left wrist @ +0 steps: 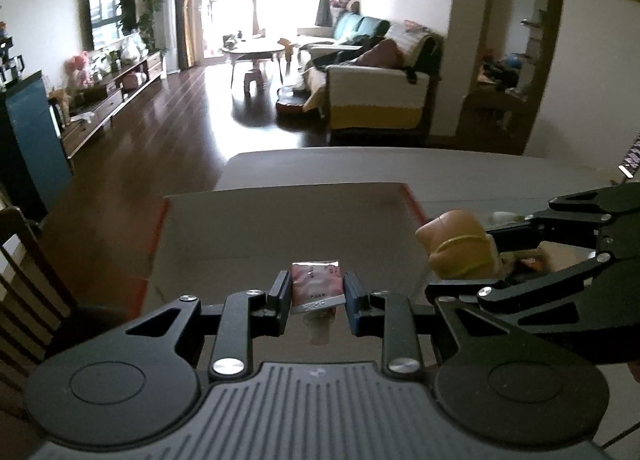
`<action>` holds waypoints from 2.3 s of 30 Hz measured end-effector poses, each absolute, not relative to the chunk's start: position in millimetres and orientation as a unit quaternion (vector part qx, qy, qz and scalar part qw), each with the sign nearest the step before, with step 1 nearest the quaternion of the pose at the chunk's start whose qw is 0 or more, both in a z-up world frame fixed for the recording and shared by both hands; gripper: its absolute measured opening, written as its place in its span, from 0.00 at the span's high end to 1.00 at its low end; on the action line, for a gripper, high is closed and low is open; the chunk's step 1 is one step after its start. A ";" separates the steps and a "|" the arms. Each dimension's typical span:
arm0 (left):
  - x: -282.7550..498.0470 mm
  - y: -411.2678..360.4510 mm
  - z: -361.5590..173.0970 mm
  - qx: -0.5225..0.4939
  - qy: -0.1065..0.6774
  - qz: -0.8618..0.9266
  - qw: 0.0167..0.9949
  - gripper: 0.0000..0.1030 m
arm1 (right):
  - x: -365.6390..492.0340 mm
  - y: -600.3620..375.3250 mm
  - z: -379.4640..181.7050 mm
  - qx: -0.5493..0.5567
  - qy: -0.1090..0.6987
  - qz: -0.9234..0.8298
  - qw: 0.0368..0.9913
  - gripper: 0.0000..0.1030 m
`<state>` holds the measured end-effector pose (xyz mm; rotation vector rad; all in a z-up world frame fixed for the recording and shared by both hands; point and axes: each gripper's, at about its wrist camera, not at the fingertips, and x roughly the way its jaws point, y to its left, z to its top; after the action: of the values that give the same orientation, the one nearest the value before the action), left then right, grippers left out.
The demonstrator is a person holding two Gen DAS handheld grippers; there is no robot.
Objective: Organize objects
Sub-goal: 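Carry the sachet and bun over the cardboard box with both tools, then open both tools to drop the sachet and bun into the box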
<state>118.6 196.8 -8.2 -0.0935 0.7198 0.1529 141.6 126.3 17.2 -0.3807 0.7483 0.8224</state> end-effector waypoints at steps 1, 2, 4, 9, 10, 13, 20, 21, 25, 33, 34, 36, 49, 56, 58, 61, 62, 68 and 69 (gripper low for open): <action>122.4 203.8 -11.1 -0.043 0.355 0.077 0.931 0.74 | 143.5 133.4 13.6 -0.183 0.357 0.389 0.829 0.48; 126.6 210.2 -14.5 -0.039 0.358 0.081 0.929 0.74 | 145.7 139.6 9.5 -0.185 0.361 0.392 0.826 0.48; 134.9 220.5 -21.8 -0.035 0.368 0.082 0.925 0.74 | 151.7 150.0 1.2 -0.189 0.372 0.393 0.819 0.48; 153.4 242.2 -44.0 -0.030 0.395 0.088 0.914 0.74 | 162.5 173.2 -23.2 -0.200 0.403 0.391 0.803 0.48; 155.0 244.9 -47.9 -0.029 0.399 0.089 0.912 0.74 | 164.6 178.7 -27.6 -0.201 0.408 0.393 0.799 0.48; 162.1 253.5 -60.7 -0.033 0.414 0.088 0.905 0.74 | 168.4 183.7 -39.0 -0.202 0.426 0.392 0.790 0.48; 173.4 262.3 -82.4 -0.042 0.450 0.070 0.889 0.74 | 176.3 194.3 -59.5 -0.214 0.459 0.377 0.776 0.48; 174.0 262.4 -85.2 -0.042 0.456 0.068 0.887 0.74 | 177.4 194.9 -61.2 -0.215 0.464 0.375 0.774 0.48; 178.7 262.8 -94.8 -0.044 0.481 0.060 0.873 0.74 | 182.4 200.2 -68.7 -0.217 0.484 0.366 0.764 0.48; 182.7 265.9 -104.5 -0.047 0.509 0.058 0.858 0.74 | 177.3 205.6 -73.1 -0.238 0.499 0.357 0.753 0.46; 183.8 265.6 -104.6 -0.046 0.512 0.059 0.856 0.74 | 175.8 206.4 -73.2 -0.238 0.498 0.357 0.753 0.45; 183.7 263.1 -105.7 -0.045 0.515 0.063 0.854 0.74 | 172.1 206.7 -71.9 -0.241 0.494 0.356 0.756 0.45; 163.2 251.5 -81.0 -0.029 0.486 0.096 0.868 0.72 | 154.1 184.0 -41.8 -0.211 0.461 0.381 0.773 0.34; 149.7 239.6 -57.2 -0.024 0.455 0.102 0.884 0.36 | 161.8 153.0 -11.0 -0.170 0.433 0.397 0.791 0.30; 144.2 231.6 -49.0 -0.015 0.446 0.101 0.889 0.36 | 160.4 140.3 -2.4 -0.157 0.423 0.402 0.797 0.29; 143.1 224.9 -38.2 -0.015 0.433 0.102 0.895 0.36 | 160.7 122.1 9.1 -0.138 0.408 0.407 0.805 0.27; 142.0 222.8 -35.6 -0.018 0.430 0.102 0.897 0.36 | 159.5 112.8 13.3 -0.130 0.404 0.410 0.807 0.26; 132.3 198.0 -19.2 -0.020 0.408 0.102 0.907 0.36 | 152.7 66.7 30.6 -0.092 0.384 0.413 0.821 0.22; 130.3 191.7 -15.7 -0.022 0.404 0.101 0.909 0.35 | 151.2 62.7 31.4 -0.089 0.381 0.412 0.823 0.21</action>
<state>130.3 191.7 -15.7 -0.0452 0.8329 0.2094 151.2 62.7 31.4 -0.1900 0.8105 0.8753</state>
